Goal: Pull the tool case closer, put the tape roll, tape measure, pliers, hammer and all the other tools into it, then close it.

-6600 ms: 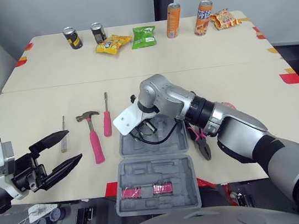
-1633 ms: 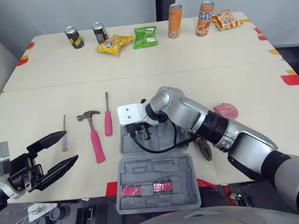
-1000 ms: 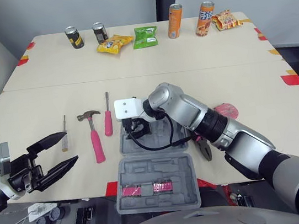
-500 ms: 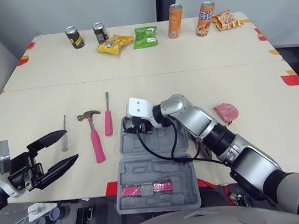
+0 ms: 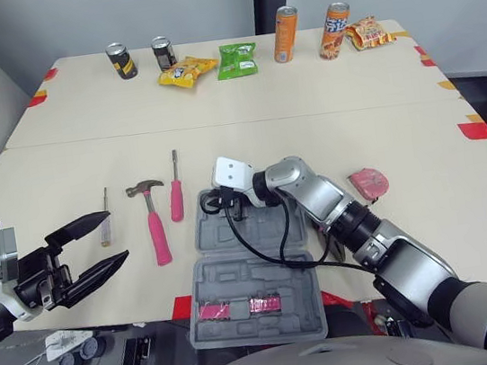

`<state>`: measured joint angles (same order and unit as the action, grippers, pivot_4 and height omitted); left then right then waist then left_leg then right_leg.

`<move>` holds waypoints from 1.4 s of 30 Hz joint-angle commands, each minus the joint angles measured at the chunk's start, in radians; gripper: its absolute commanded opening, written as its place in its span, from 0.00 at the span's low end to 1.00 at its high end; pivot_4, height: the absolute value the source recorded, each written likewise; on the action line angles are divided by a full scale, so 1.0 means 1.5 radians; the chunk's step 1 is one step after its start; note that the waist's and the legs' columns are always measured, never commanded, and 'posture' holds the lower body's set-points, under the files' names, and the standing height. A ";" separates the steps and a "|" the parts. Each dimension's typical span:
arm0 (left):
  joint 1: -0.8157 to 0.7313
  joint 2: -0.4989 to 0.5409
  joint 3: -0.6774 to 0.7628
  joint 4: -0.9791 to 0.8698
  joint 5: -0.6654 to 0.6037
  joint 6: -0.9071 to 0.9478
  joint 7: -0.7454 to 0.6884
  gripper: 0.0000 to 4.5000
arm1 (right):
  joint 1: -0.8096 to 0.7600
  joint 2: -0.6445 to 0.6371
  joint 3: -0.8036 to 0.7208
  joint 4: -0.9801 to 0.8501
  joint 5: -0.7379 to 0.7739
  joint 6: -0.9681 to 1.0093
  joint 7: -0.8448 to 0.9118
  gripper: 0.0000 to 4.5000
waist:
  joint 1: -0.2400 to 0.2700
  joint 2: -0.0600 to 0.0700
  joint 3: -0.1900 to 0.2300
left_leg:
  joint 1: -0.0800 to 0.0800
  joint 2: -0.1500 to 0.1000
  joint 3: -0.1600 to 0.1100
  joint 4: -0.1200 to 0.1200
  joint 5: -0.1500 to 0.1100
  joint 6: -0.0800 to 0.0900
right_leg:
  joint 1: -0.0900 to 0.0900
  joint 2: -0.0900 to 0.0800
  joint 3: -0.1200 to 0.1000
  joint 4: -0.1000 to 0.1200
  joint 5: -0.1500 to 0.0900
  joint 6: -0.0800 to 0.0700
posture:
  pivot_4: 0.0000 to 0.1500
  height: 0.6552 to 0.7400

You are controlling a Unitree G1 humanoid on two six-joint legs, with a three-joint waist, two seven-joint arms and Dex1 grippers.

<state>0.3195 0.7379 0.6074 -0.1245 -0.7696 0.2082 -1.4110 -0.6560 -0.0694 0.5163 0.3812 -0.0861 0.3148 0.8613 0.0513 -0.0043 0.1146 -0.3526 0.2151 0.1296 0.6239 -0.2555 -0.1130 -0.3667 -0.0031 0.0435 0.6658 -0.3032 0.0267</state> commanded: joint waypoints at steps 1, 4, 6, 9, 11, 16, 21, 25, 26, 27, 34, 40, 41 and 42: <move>-0.002 0.013 0.003 -0.015 0.000 -0.001 -0.002 1.00 | -0.004 0.006 -0.015 0.000 0.007 0.009 -0.005 0.18 | 0.000 0.000 0.000 | 0.000 0.000 0.000 0.000 0.000 0.000 | 0.000 0.000 0.000 0.000 0.000 0.000 | 1.00 0.98; -0.003 0.014 0.002 -0.013 0.000 -0.001 -0.003 1.00 | -0.001 0.006 -0.011 0.012 0.004 0.042 -0.004 0.18 | 0.000 0.000 0.000 | 0.000 0.000 0.000 0.000 0.000 0.000 | 0.000 0.000 0.000 0.000 0.000 0.000 | 1.00 0.98; -0.005 0.015 0.001 -0.012 0.001 -0.001 -0.003 1.00 | 0.003 0.007 -0.006 0.016 0.002 0.074 -0.002 0.18 | 0.000 0.000 0.000 | 0.000 0.000 0.000 0.000 0.000 0.000 | 0.000 0.000 0.000 0.000 0.000 0.000 | 1.00 0.98; -0.008 0.016 0.000 -0.009 0.002 -0.001 -0.003 1.00 | 0.006 0.009 0.001 0.023 -0.004 0.097 -0.005 0.18 | 0.000 0.000 -0.001 | 0.001 0.000 0.000 0.000 0.000 0.000 | 0.001 0.000 0.000 0.000 0.000 0.000 | 1.00 0.98; -0.008 0.017 -0.001 -0.008 0.003 -0.001 -0.004 1.00 | 0.007 0.011 -0.001 0.021 -0.003 0.093 -0.009 0.18 | 0.000 0.000 -0.001 | 0.001 0.000 0.000 0.000 0.000 0.000 | 0.001 0.000 0.000 -0.001 0.000 0.000 | 1.00 0.98; -0.011 0.016 -0.006 -0.005 0.005 -0.003 -0.004 1.00 | 0.008 0.016 -0.028 -0.031 0.031 0.064 0.005 0.18 | 0.000 0.000 -0.001 | 0.001 0.000 0.000 0.000 0.000 0.000 | 0.001 0.000 0.000 -0.001 0.000 0.000 | 1.00 0.98; -0.016 0.016 -0.007 -0.002 0.005 0.009 0.017 1.00 | 0.022 -0.001 -0.084 -0.157 0.100 0.049 0.031 0.18 | 0.002 0.000 0.000 | 0.000 0.000 0.000 0.000 0.000 0.000 | 0.001 0.000 -0.001 0.000 0.000 0.000 | 1.00 0.98; -0.018 0.011 0.004 0.002 0.004 0.019 0.046 1.00 | 0.063 -0.039 -0.143 -0.276 0.169 0.063 0.044 0.18 | 0.008 0.000 0.000 | 0.000 0.000 -0.001 0.000 0.000 0.000 | 0.001 0.000 -0.001 0.000 0.000 0.000 | 1.00 0.98; -0.021 0.008 0.009 0.005 0.004 0.018 0.057 1.00 | 0.077 -0.052 -0.159 -0.303 0.186 0.066 0.047 0.18 | 0.010 -0.001 -0.001 | 0.000 0.000 -0.001 0.000 0.000 0.000 | 0.001 0.000 -0.001 0.000 0.000 0.000 | 1.00 0.98; -0.022 0.008 0.014 0.010 0.008 0.020 0.071 1.00 | 0.093 -0.067 -0.182 -0.331 0.206 0.064 0.050 0.18 | 0.011 -0.001 -0.001 | 0.000 0.000 -0.001 0.000 0.000 0.000 | 0.001 0.000 -0.001 -0.001 0.000 0.000 | 1.00 0.98; -0.011 -0.002 0.057 0.058 0.019 0.006 0.119 1.00 | 0.245 -0.189 -0.387 -0.416 0.310 0.029 0.038 0.18 | 0.022 -0.001 -0.001 | 0.000 0.000 0.000 -0.001 0.000 -0.001 | 0.001 0.000 0.000 -0.003 0.000 0.000 | 1.00 0.98; -0.010 -0.012 0.083 0.159 0.040 -0.033 0.134 1.00 | 0.423 -0.289 -0.578 -0.373 0.389 -0.012 0.073 0.18 | 0.028 -0.001 -0.001 | 0.000 0.000 -0.001 -0.003 -0.001 -0.001 | 0.002 0.000 0.000 -0.007 0.000 0.000 | 1.00 0.98; -0.010 -0.013 0.084 0.176 0.043 -0.041 0.131 1.00 | 0.447 -0.299 -0.593 -0.360 0.384 -0.029 0.075 0.18 | 0.026 -0.001 -0.001 | 0.000 0.000 -0.001 -0.003 -0.001 -0.001 | 0.002 0.000 0.000 -0.007 0.000 0.000 | 1.00 0.98; -0.010 -0.013 0.086 0.201 0.051 -0.053 0.131 1.00 | 0.481 -0.309 -0.616 -0.343 0.386 -0.043 0.089 0.18 | 0.026 -0.001 -0.001 | 0.001 0.000 -0.001 -0.003 -0.001 -0.001 | 0.002 0.000 0.000 -0.007 0.000 0.000 | 1.00 0.98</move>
<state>0.3029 0.7176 0.7029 0.1458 -0.7027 0.1631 -1.2128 0.0423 -0.5173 -0.3586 -0.1428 0.4675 0.2896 0.9721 0.0896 -0.0062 0.1127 -0.3514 0.2146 0.1282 0.6197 -0.2564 -0.1140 -0.3629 -0.0034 0.0434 0.6563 -0.3032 0.0272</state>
